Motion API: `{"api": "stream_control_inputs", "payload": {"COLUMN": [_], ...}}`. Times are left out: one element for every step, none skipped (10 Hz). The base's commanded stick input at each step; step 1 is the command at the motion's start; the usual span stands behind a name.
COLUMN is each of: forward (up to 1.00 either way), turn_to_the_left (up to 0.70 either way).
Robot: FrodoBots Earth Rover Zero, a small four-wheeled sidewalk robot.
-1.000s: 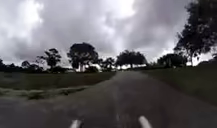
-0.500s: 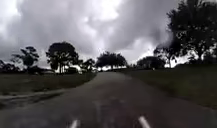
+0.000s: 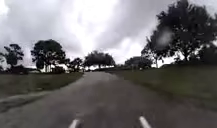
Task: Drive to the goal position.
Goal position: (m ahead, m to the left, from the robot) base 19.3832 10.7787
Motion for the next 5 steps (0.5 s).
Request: {"api": "stream_control_inputs", "payload": {"forward": [0.70,0.70,0.70,0.70,0.70], "turn_to_the_left": [0.00,0.00,0.00,0.00,0.00]}}
